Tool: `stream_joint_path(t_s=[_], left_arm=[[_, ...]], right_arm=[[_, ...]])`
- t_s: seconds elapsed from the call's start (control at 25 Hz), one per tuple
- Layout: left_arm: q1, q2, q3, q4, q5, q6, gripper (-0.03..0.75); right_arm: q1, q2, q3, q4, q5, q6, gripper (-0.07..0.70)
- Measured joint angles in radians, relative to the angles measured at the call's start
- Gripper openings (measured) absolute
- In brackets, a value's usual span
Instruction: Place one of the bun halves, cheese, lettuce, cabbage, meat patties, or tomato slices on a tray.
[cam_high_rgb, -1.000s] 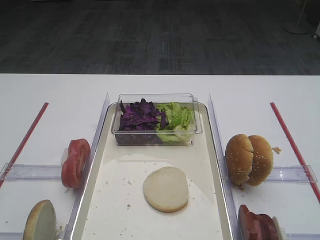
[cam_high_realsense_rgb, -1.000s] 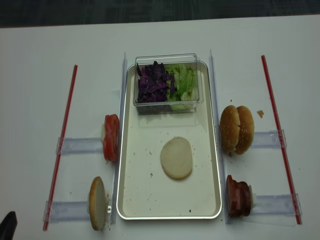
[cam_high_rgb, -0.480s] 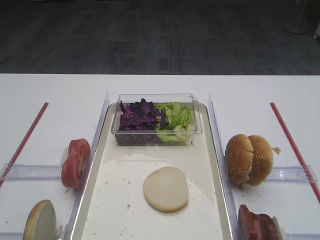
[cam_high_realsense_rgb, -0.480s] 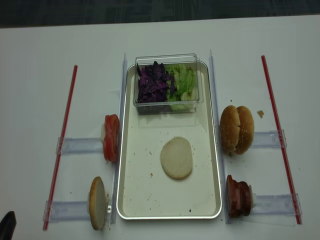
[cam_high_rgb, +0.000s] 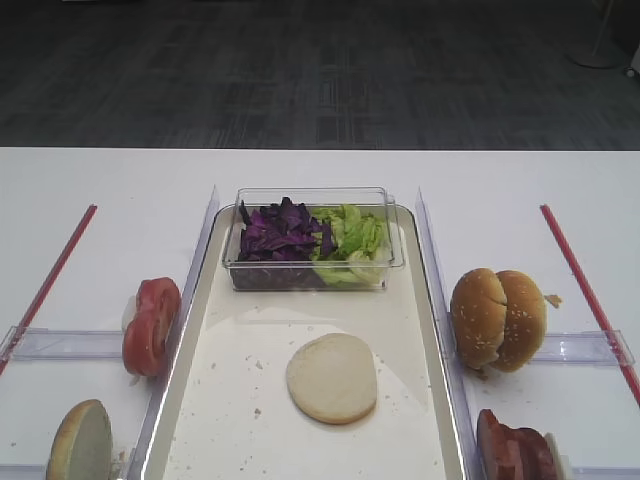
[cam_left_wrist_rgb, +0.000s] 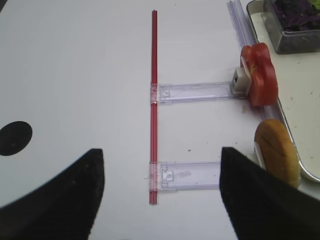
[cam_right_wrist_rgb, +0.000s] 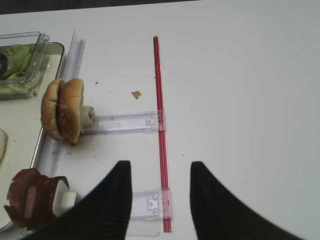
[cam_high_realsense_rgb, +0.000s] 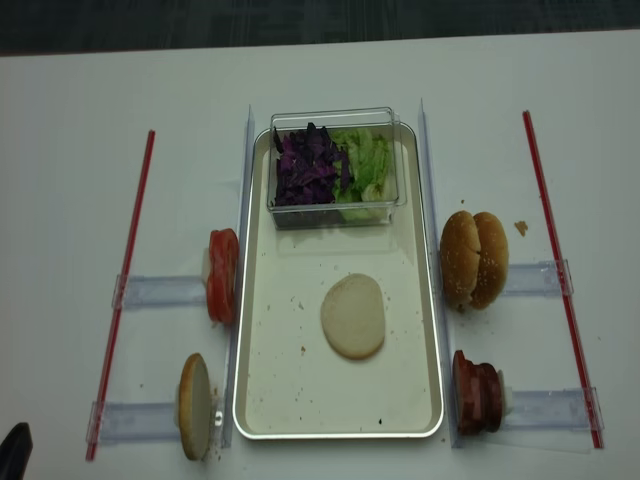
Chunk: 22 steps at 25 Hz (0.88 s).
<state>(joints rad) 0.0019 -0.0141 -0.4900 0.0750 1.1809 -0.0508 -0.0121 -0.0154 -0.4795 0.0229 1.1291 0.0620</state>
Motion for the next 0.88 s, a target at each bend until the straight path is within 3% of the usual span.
stream_joint_path(t_s=[0.88], left_arm=[[0.000, 0.000, 0.000, 0.000, 0.000, -0.002, 0.450]], right_arm=[[0.000, 0.000, 0.000, 0.000, 0.000, -0.002, 0.319]])
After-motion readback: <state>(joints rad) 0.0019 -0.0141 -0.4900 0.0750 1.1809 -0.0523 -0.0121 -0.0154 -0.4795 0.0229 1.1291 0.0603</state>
